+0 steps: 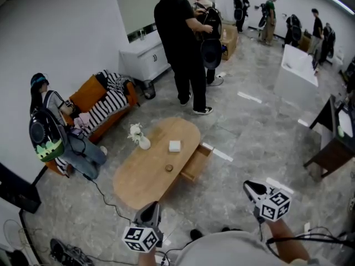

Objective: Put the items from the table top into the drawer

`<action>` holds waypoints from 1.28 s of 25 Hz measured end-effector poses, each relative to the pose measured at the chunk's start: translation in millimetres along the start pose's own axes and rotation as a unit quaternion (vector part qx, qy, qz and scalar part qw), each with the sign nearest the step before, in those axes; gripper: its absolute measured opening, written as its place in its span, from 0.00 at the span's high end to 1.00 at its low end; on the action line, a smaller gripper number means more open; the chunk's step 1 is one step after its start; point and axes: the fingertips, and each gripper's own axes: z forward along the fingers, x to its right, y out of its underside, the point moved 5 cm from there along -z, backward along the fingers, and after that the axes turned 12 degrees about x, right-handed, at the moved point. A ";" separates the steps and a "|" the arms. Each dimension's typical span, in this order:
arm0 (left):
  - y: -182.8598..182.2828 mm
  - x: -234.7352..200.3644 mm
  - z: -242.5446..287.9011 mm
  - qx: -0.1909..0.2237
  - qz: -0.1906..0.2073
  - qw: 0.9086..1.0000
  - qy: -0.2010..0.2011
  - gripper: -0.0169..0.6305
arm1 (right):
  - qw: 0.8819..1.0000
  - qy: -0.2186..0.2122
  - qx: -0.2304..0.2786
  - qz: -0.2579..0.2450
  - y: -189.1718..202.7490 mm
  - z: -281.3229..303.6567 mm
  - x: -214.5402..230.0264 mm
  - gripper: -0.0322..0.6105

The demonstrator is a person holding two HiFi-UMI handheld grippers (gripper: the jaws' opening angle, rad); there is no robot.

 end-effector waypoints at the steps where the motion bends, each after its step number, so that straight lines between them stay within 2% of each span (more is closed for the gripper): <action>1: 0.8 -2.3 -0.8 -0.003 0.000 1.000 0.002 0.97 | 1.000 0.002 0.000 0.001 0.8 0.7 -1.5 0.88; 10: 4.3 -13.0 -2.0 -0.014 0.000 0.999 0.028 0.97 | 1.000 0.026 -0.002 0.015 7.8 -2.2 -13.0 0.88; 16: 8.1 -16.6 -7.4 -0.012 -0.008 0.998 0.056 0.97 | 1.000 0.025 -0.012 0.013 13.8 1.0 -28.5 0.88; 25: 17.2 -37.8 -17.4 -0.017 -0.024 0.999 0.037 0.97 | 1.000 0.017 -0.014 0.021 17.7 12.5 -41.8 0.88; 32: 15.4 -40.8 -4.0 -0.018 -0.034 0.999 0.036 0.97 | 0.999 0.010 -0.015 0.031 8.3 23.5 -35.1 0.88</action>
